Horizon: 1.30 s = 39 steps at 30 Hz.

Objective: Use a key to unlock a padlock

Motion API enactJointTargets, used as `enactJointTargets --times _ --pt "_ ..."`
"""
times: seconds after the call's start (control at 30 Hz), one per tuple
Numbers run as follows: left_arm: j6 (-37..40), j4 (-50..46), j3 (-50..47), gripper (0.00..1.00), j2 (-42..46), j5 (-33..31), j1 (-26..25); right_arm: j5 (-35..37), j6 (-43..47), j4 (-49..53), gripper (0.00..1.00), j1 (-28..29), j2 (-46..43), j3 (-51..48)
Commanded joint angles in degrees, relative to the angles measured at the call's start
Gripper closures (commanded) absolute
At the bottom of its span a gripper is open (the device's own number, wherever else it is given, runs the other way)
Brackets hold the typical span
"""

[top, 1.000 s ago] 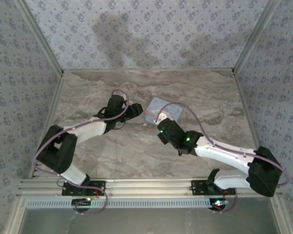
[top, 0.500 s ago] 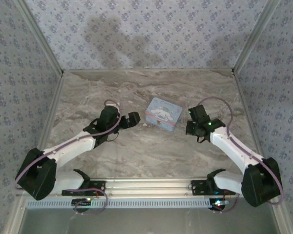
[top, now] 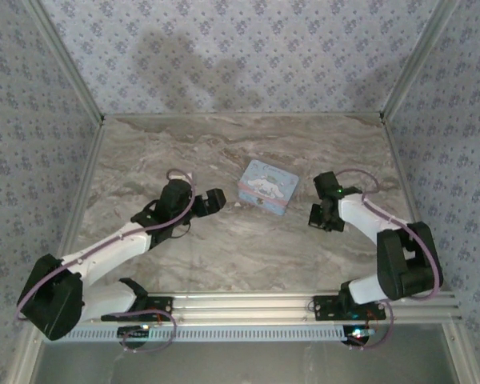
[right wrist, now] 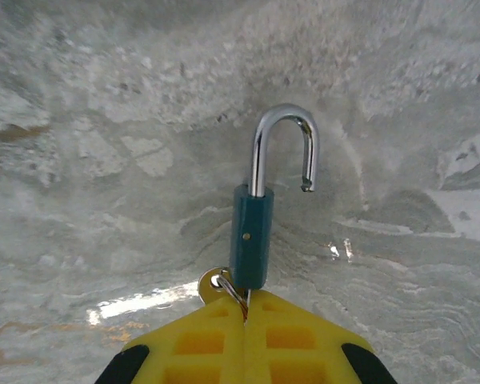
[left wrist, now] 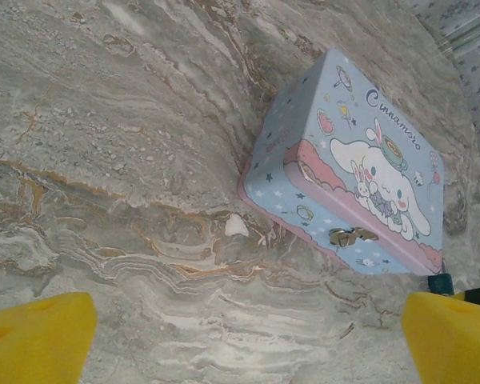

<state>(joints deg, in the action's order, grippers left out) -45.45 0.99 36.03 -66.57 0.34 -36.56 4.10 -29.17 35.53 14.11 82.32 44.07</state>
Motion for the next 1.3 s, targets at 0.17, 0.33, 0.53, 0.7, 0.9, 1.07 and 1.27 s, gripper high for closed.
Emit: enactJointTargets --times 0.17,0.33,0.53,0.7,0.9,1.07,1.27 --pt "0.5 -2.0 -0.6 0.02 1.7 -1.9 -0.4 0.4 -2.8 2.4 0.60 -0.7 0.9 3.1" --pt "1.4 -4.2 -0.1 0.02 3.0 -3.8 -0.4 2.1 -2.8 6.3 0.43 -0.7 -5.2 5.5" --pt "4.1 -12.9 4.1 0.02 4.2 -7.9 2.3 9.3 -1.3 8.5 0.00 -2.1 -9.7 9.9" --pt "9.5 -19.0 8.2 0.02 4.7 -14.6 6.0 22.7 0.8 2.9 0.00 -2.6 -10.1 11.7" --pt "22.5 -16.9 7.2 0.02 6.8 -27.1 9.4 33.5 18.1 -27.6 0.00 -2.1 -15.1 -2.2" --pt "31.0 -4.1 -0.5 0.02 7.3 -30.5 17.5 33.6 20.5 -39.4 0.00 -6.1 -12.6 -9.0" --pt "36.2 14.7 -8.9 0.02 1.2 -28.9 27.6 34.3 24.3 -60.3 0.00 -6.7 -6.0 -17.2"
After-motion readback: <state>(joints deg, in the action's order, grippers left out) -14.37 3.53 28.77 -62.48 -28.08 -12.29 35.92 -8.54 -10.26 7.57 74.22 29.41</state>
